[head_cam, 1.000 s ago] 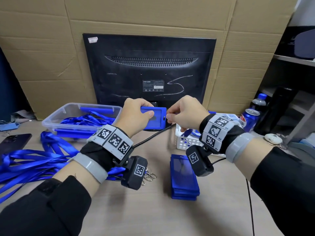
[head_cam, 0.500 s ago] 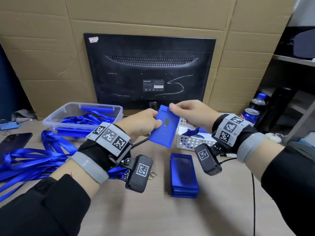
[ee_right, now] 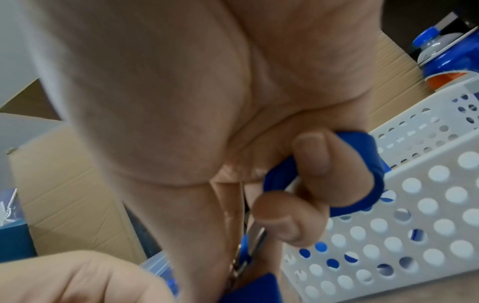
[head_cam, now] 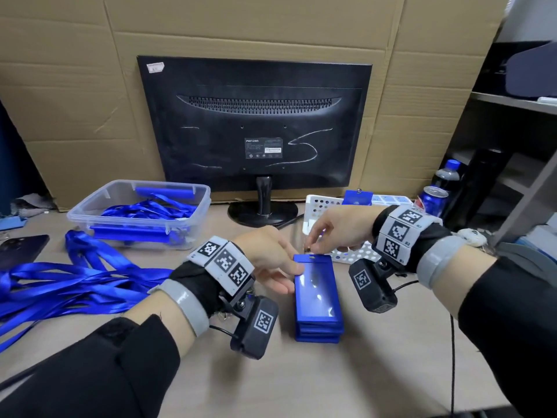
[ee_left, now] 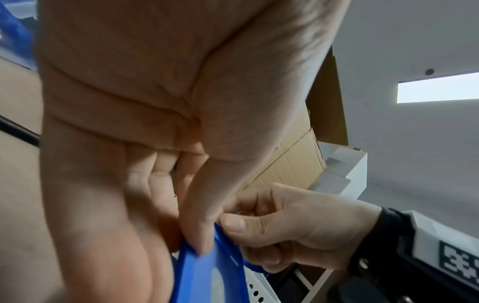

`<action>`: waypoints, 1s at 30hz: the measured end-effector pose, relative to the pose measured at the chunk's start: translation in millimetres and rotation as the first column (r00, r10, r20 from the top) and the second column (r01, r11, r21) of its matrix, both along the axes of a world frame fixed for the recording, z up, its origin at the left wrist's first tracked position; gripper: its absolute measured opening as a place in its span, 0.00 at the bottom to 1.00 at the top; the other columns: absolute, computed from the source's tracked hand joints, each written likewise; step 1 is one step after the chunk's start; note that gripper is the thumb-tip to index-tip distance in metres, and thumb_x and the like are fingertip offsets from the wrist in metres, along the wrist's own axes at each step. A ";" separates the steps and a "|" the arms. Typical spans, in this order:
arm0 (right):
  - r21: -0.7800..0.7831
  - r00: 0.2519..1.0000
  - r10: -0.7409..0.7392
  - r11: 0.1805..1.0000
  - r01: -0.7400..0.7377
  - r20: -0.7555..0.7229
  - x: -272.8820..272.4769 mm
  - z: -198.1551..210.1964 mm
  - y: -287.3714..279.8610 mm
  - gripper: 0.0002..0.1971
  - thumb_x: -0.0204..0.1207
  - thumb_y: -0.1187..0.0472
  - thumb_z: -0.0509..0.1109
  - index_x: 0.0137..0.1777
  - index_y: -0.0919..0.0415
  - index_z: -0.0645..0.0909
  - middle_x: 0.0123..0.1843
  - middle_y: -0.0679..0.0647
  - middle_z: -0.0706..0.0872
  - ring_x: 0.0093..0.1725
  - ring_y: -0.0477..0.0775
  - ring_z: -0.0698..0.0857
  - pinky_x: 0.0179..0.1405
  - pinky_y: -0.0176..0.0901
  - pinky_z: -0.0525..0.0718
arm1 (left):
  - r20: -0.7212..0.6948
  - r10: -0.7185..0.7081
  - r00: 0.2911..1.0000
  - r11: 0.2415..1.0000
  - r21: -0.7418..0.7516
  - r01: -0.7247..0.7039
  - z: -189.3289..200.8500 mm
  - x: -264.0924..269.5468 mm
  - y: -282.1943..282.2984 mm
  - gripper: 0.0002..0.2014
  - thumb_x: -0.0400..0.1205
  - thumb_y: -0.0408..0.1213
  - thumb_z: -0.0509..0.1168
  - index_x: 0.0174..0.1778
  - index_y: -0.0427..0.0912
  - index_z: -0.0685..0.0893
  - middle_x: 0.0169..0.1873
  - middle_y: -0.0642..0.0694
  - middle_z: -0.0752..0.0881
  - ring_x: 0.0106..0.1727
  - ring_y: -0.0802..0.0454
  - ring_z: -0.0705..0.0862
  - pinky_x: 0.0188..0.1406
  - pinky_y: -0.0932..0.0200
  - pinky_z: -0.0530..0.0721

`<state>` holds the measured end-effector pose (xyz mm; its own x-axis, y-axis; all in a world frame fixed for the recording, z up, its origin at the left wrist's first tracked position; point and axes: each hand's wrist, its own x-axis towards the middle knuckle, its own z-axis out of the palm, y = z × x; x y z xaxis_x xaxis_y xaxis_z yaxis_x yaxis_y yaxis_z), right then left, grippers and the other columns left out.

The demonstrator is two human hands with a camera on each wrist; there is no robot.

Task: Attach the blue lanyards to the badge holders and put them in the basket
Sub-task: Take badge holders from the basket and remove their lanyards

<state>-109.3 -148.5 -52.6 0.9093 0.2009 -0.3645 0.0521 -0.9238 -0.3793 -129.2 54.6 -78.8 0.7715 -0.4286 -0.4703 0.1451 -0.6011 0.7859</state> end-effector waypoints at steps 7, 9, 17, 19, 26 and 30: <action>0.404 0.760 -0.242 0.914 -0.029 0.603 7.7 7.8 -3.7 0.07 0.78 0.55 0.82 0.54 0.46 0.94 0.45 0.41 0.95 0.47 0.38 0.91 0.59 0.44 0.90 | 0.179 0.054 0.982 0.992 0.100 -0.073 -10.3 10.8 -4.1 0.20 0.78 0.38 0.81 0.61 0.47 0.80 0.51 0.42 0.92 0.32 0.54 0.85 0.30 0.59 0.85; 0.523 0.730 -0.295 0.847 -0.099 0.617 3.3 17.5 4.9 0.04 0.77 0.57 0.83 0.51 0.49 0.94 0.44 0.42 0.95 0.45 0.39 0.92 0.58 0.47 0.92 | 0.227 0.092 0.969 0.993 0.046 -0.105 -8.0 13.5 -6.1 0.30 0.76 0.44 0.83 0.68 0.47 0.76 0.55 0.46 0.84 0.37 0.55 0.86 0.29 0.60 0.85; 0.857 0.884 -0.252 0.449 -0.253 0.393 -16.1 48.9 47.2 0.05 0.83 0.70 0.76 0.53 0.66 0.83 0.51 0.67 0.95 0.45 0.61 0.95 0.48 0.47 0.94 | 0.492 0.389 0.779 0.917 -0.287 -0.277 13.0 31.9 13.4 0.14 0.73 0.62 0.74 0.34 0.56 0.93 0.54 0.43 0.90 0.51 0.46 0.90 0.58 0.49 0.89; 0.881 0.872 -0.313 0.412 -0.233 0.377 -11.7 50.5 50.4 0.06 0.81 0.72 0.77 0.53 0.66 0.83 0.50 0.70 0.93 0.45 0.62 0.96 0.47 0.46 0.95 | 0.486 0.447 0.750 0.893 -0.291 -0.344 18.1 35.3 37.3 0.18 0.82 0.52 0.72 0.29 0.47 0.92 0.34 0.48 0.90 0.37 0.50 0.85 0.45 0.58 0.83; 0.786 0.889 -0.257 0.597 -0.163 0.380 12.0 25.2 93.4 0.05 0.78 0.71 0.81 0.49 0.64 0.88 0.39 0.59 0.91 0.38 0.55 0.92 0.43 0.49 0.95 | 0.553 0.626 0.550 0.739 -0.197 -0.644 42.6 52.7 172.3 0.02 0.70 0.44 0.75 0.35 0.56 0.93 0.34 0.49 0.89 0.48 0.33 0.89 0.52 0.47 0.90; 0.661 0.975 -0.094 0.748 -0.066 0.203 13.8 9.6 126.8 0.07 0.78 0.68 0.81 0.53 0.68 0.88 0.37 0.58 0.91 0.37 0.55 0.92 0.39 0.49 0.95 | 0.642 0.597 0.481 0.688 -0.101 -0.719 46.4 37.0 215.9 0.21 0.75 0.33 0.70 0.38 0.72 0.91 0.46 0.54 0.91 0.60 0.40 0.82 0.61 0.46 0.86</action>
<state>-95.5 -21.7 -43.0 0.9510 0.3044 0.0540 0.1925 -0.4463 -0.8739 -92.3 270.5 -32.5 0.9153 0.3599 0.1810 0.1076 -0.6513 0.7511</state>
